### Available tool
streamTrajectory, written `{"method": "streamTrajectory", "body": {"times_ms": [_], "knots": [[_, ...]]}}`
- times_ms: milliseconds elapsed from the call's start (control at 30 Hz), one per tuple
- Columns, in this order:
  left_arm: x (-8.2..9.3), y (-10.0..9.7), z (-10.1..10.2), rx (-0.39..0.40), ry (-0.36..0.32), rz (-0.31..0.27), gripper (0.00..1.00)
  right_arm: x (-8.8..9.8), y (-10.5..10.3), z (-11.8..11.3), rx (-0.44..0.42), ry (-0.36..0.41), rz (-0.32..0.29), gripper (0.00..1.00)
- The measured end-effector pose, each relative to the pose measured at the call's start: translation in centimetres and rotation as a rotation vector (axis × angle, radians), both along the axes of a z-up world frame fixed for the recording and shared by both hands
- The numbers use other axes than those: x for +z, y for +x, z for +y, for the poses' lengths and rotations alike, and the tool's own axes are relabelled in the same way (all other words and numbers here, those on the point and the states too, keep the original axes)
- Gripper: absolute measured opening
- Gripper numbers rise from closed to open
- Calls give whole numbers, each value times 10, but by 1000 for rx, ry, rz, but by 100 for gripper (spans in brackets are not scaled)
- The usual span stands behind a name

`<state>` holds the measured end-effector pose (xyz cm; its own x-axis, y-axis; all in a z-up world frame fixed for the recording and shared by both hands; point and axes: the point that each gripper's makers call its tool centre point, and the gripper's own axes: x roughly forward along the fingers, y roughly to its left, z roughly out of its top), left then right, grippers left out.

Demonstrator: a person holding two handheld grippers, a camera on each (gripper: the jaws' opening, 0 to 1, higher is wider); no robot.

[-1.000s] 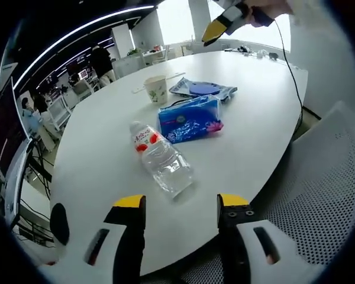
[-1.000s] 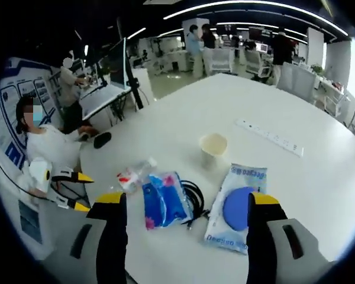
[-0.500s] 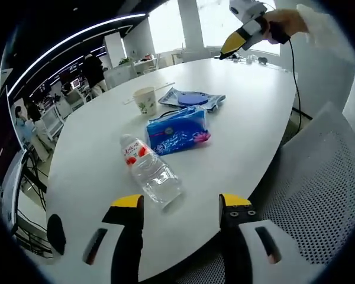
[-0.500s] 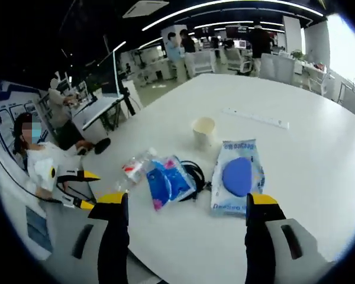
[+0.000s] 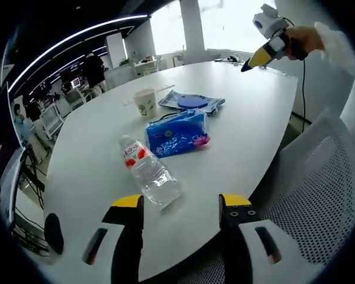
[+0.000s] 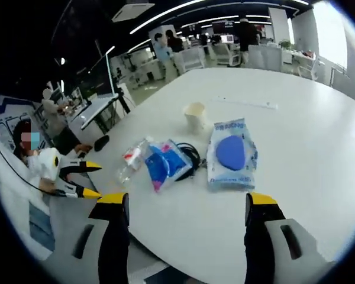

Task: Arrange the tabletop items into an orderly group along one side of the table until the central work area is clear of visible clutter.

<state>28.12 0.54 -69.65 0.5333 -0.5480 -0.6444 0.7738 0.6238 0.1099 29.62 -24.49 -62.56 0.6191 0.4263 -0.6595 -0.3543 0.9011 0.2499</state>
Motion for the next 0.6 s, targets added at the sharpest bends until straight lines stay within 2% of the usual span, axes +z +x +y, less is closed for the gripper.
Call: {"method": "streamTrajectory", "body": {"times_ms": [233, 433, 533, 600], "knots": [[-1, -1, 1, 4, 4, 8, 51, 4, 0, 1, -11, 10, -11, 79], [-1, -1, 2, 8, 8, 12, 51, 1, -4, 11, -8, 20, -9, 79], [1, 3, 6, 37, -13, 21, 51, -1, -5, 11, -16, 20, -10, 78], [0, 7, 10, 72, -29, 39, 51, -4, -7, 8, -26, -5, -18, 77]]}}
